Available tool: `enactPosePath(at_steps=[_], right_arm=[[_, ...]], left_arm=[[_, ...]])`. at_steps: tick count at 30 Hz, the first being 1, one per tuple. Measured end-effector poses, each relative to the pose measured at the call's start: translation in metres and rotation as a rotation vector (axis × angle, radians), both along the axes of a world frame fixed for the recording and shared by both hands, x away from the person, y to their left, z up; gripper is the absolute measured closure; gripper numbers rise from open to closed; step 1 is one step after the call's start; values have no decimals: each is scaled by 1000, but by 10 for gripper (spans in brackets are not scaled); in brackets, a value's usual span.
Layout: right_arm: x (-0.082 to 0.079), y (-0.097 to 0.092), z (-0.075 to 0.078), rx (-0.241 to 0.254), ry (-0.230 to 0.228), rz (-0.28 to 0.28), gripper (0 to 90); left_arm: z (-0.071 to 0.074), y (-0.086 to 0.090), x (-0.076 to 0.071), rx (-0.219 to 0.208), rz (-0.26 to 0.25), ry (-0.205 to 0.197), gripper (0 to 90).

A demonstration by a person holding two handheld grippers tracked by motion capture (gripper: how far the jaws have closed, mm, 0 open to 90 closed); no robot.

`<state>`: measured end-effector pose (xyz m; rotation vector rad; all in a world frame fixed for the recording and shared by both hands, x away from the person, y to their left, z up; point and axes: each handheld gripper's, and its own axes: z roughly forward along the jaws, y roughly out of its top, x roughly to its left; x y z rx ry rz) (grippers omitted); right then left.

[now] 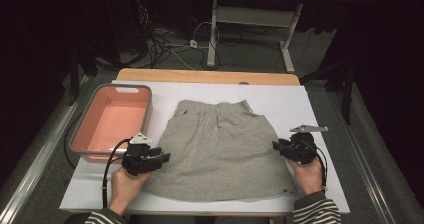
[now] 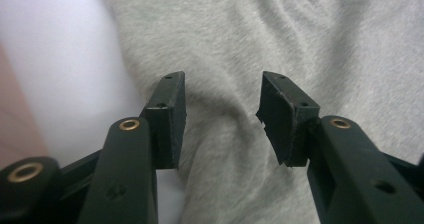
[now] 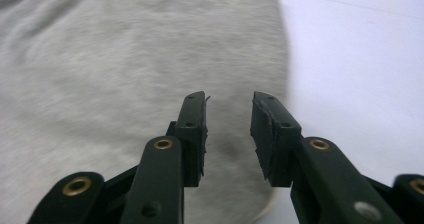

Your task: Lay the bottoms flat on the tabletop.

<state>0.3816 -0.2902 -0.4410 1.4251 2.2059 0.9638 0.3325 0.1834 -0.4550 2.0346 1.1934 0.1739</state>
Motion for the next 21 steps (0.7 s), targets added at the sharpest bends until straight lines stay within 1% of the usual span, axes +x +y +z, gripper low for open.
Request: enactPosePath(at_steps=[3, 5, 7, 8, 10, 11, 13, 15, 16, 18, 20, 21], right_arm=[[8, -3, -6, -3, 24, -28, 632], [12, -1, -9, -52, 36, -40, 625], [14, 1, -14, -72, 64, -31, 624], [15, 2, -15, -78, 74, -27, 647], [15, 2, -17, -71, 91, -5, 776], [14, 2, -17, -69, 97, 6, 808], [13, 3, -14, -103, 93, 25, 830], [11, 1, -10, -131, 77, 12, 835], [11, -2, -8, -131, 68, -4, 835], [12, -10, -6, -131, 55, -34, 840], [13, -17, -6, -141, 52, -62, 839], [13, -20, -6, -143, 55, -67, 839]], left_arm=[[-1, -4, 1, 9, -10, 0, 517], [-2, -6, 1, 19, -18, -4, 517], [-2, -7, 0, 25, -22, -9, 516], [-2, -7, 0, 23, -22, -10, 516], [-1, -6, 0, 25, -20, -14, 507], [0, -6, 0, 28, -18, -18, 507], [4, -5, -1, 21, -12, -37, 500], [7, -4, -2, 15, -10, -60, 500], [9, -4, -3, 14, -10, -66, 500], [9, -3, -2, 14, -9, -69, 500], [9, -3, -1, 17, -10, -60, 500], [8, -2, 0, 16, -9, -58, 500]])
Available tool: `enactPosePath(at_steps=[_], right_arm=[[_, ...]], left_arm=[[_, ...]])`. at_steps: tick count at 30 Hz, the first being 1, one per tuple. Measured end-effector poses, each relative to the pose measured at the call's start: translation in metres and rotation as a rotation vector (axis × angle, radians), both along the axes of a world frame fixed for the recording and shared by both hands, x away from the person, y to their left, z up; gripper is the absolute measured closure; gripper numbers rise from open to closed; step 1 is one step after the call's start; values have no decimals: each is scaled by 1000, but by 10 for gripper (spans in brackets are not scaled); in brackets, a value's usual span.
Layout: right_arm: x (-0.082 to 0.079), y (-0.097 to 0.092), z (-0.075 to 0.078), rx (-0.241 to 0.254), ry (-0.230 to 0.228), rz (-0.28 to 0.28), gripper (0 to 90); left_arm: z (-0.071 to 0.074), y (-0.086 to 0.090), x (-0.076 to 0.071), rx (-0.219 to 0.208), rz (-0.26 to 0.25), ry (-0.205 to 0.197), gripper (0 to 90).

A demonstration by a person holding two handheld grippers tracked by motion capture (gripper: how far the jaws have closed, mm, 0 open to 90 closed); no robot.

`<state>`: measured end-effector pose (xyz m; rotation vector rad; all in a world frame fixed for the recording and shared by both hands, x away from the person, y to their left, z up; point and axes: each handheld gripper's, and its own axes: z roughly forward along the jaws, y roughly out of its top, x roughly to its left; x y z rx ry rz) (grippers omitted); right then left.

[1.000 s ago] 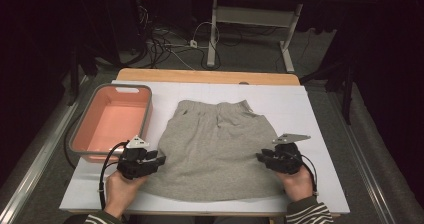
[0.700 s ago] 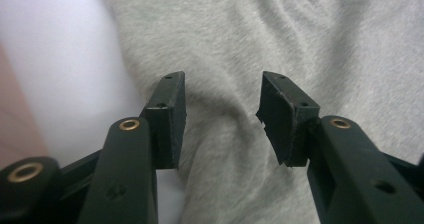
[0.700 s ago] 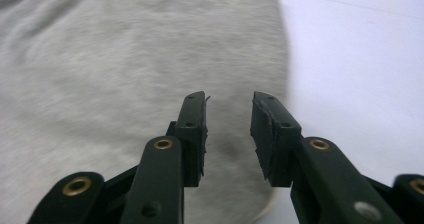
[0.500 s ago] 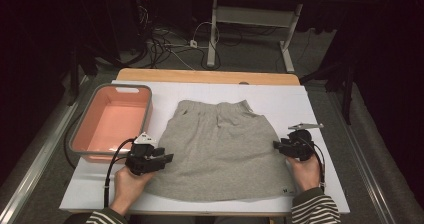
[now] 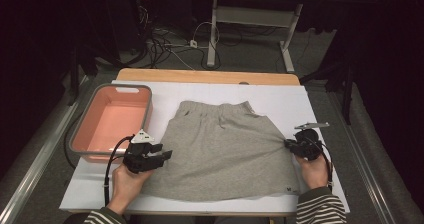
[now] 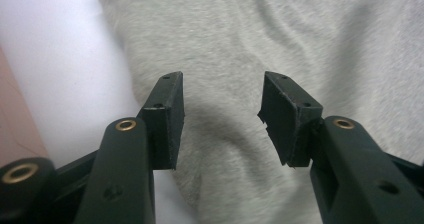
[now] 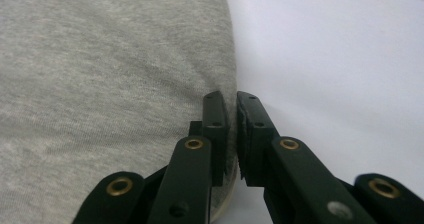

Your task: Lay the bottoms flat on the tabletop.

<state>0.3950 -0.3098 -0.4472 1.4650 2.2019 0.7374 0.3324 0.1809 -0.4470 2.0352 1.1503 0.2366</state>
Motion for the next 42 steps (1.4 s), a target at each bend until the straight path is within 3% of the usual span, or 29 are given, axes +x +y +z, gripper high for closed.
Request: enactPosePath(at_steps=[4, 11, 14, 18, 23, 26, 28, 29, 32, 35, 38, 42], right_arm=[[0, -2, -1, 25, 2, 9, 818], [-20, 9, 12, 81, -75, 64, 772], [-28, 19, 9, 120, -56, 101, 762], [-37, 41, 3, 128, -24, 177, 725], [-45, 73, -4, 78, -1, 252, 660], [-44, 81, -11, 40, 17, 257, 645], [-44, 84, -15, 29, 26, 268, 657], [-45, 84, -15, 20, 22, 274, 667], [-46, 87, -15, 10, 21, 290, 695], [-46, 87, -15, 15, 27, 303, 745], [-46, 87, -16, 26, 33, 311, 754], [-48, 87, -16, 32, 37, 320, 759]], left_arm=[[-3, 0, 3, 13, -2, 17, 501], [-8, -3, 9, 27, -9, 41, 502], [-10, -6, 12, 25, -23, 53, 507], [-12, -11, 14, 19, -50, 67, 513], [-13, -22, 11, 41, -92, 63, 513], [-15, -27, 11, 57, -104, 72, 513], [-19, -28, 13, 93, -108, 84, 514], [-21, -27, 14, 118, -103, 86, 523], [-22, -21, 18, 118, -90, 95, 627], [-22, -19, 18, 141, -102, 113, 815], [-19, -19, 16, 167, -97, 98, 870], [-10, -12, 14, 156, -42, 46, 873]])
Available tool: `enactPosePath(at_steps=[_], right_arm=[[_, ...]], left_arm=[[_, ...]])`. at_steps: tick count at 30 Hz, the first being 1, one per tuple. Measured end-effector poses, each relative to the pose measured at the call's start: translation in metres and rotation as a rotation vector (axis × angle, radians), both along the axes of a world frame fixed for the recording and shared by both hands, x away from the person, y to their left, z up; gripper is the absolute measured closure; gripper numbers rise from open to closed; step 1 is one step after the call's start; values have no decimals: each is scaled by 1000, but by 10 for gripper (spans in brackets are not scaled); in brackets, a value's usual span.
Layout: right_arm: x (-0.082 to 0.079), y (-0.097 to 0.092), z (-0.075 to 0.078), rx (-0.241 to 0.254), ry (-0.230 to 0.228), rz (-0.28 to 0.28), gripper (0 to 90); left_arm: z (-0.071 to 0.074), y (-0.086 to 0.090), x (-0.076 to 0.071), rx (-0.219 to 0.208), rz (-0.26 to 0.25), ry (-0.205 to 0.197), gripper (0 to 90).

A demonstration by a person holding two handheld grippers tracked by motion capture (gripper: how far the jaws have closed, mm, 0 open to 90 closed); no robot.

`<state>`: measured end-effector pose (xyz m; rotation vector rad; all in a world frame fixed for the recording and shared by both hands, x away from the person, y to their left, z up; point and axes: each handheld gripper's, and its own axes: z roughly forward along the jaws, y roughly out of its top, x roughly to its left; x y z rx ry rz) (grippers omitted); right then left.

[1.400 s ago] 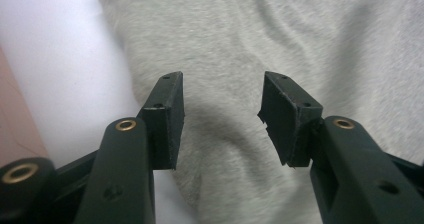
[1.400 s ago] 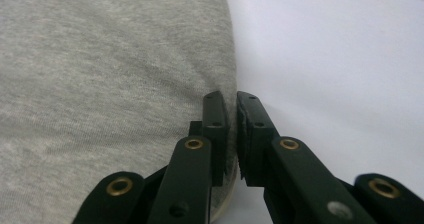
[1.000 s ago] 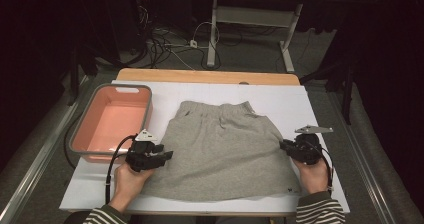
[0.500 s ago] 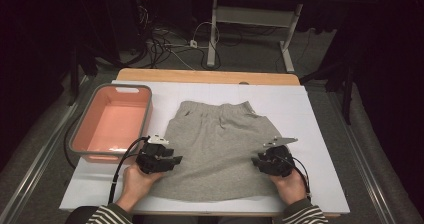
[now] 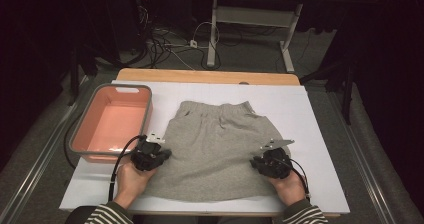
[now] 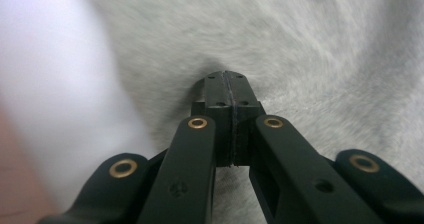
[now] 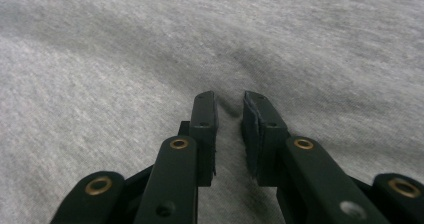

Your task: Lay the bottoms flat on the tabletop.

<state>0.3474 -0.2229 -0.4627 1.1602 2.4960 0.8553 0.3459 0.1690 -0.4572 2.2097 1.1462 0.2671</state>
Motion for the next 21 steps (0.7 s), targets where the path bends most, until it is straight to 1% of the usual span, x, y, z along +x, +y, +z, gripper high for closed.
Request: enactPosePath(at_steps=[2, 3, 4, 6, 7, 9, 11, 12, 13, 16, 17, 21], right_arm=[[0, 0, 0, 2, 1, 4, 760], [0, 0, 0, 3, 2, 6, 760], [0, 0, 0, 6, 0, 5, 760], [-1, 0, -1, 9, -3, 3, 748], [-1, 0, -1, 16, -1, 4, 721], [-3, -1, 0, 33, 6, 0, 680], [-4, -5, 2, 28, -7, -12, 666], [-5, -8, 4, 40, -16, -21, 660], [-6, -13, 6, 58, -27, -30, 653], [-9, -30, 12, 97, -53, -83, 643], [-10, -34, 13, 101, -59, -96, 645], [-16, -49, 13, 94, -62, -138, 654]], left_arm=[[2, 5, 1, -9, 18, -8, 873], [2, 7, 1, -16, 24, -5, 872], [0, 7, 2, -15, 22, -5, 870], [-4, 7, 1, -2, 20, -12, 857], [-4, 6, 2, -10, 15, -11, 797], [-3, 7, 1, -56, 4, -18, 693], [0, 6, -2, -100, -3, -28, 628], [1, 5, -3, -116, -12, -28, 603], [2, 4, -5, -121, -24, -33, 590], [2, 1, -7, -153, -57, -28, 563], [2, -1, -8, -158, -65, -26, 556], [-1, -9, -8, -147, -96, -7, 521]])
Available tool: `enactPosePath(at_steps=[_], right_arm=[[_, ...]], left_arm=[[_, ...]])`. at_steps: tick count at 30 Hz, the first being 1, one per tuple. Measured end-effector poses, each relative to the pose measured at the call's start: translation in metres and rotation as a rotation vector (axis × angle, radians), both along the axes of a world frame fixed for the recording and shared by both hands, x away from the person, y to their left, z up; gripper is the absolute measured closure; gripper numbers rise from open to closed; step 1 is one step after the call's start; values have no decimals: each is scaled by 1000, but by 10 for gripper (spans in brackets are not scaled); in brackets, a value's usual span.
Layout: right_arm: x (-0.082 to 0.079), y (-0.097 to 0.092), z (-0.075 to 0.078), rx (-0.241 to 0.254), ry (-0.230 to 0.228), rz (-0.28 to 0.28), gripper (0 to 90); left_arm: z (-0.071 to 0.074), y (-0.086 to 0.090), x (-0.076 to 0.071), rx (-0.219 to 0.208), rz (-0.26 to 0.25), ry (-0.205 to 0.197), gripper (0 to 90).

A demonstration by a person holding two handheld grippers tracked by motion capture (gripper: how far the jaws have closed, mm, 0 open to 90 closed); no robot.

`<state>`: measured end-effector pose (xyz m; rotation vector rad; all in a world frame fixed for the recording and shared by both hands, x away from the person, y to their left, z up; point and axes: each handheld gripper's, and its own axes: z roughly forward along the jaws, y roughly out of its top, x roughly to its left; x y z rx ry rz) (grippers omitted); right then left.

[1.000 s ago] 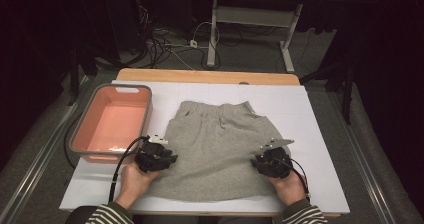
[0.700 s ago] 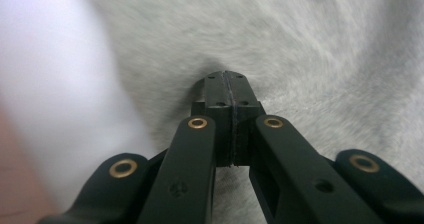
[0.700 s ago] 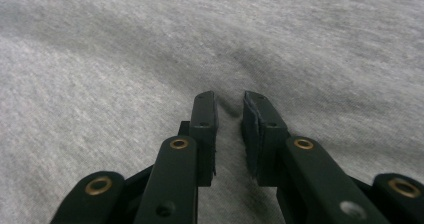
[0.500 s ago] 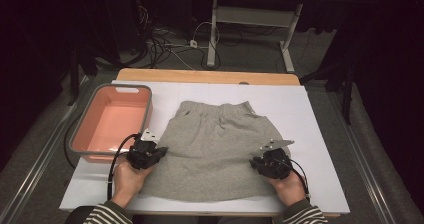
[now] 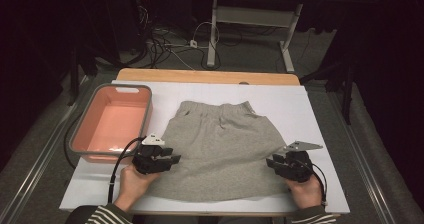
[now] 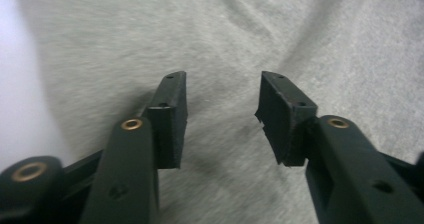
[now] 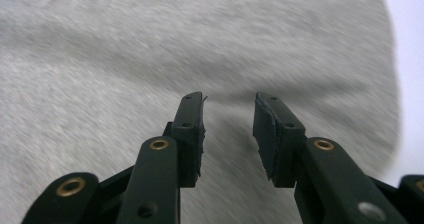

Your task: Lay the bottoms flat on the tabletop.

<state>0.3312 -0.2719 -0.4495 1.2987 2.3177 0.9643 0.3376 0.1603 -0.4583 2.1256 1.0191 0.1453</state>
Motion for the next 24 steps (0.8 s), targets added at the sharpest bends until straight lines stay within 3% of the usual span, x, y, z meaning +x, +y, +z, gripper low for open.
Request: enactPosePath(at_steps=[4, 10, 16, 19, 21, 24], right_arm=[[-8, -11, 2, -8, -8, -31, 665], [-19, -25, -1, -15, 3, -66, 668], [-22, -23, -11, -63, 53, -84, 654], [-24, -21, -12, -85, 38, -82, 664], [-26, -17, -13, -112, 23, -75, 740], [-26, -15, -13, -99, 50, -56, 885]], left_arm=[[0, -7, -4, -7, -28, 1, 499], [-3, -19, -3, 20, -71, 15, 491], [-4, -25, -1, 12, -91, 25, 480], [-6, -27, 2, 8, -92, 36, 476], [-6, -30, 4, 11, -100, 43, 476], [-7, -36, 4, 22, -117, 42, 476]])
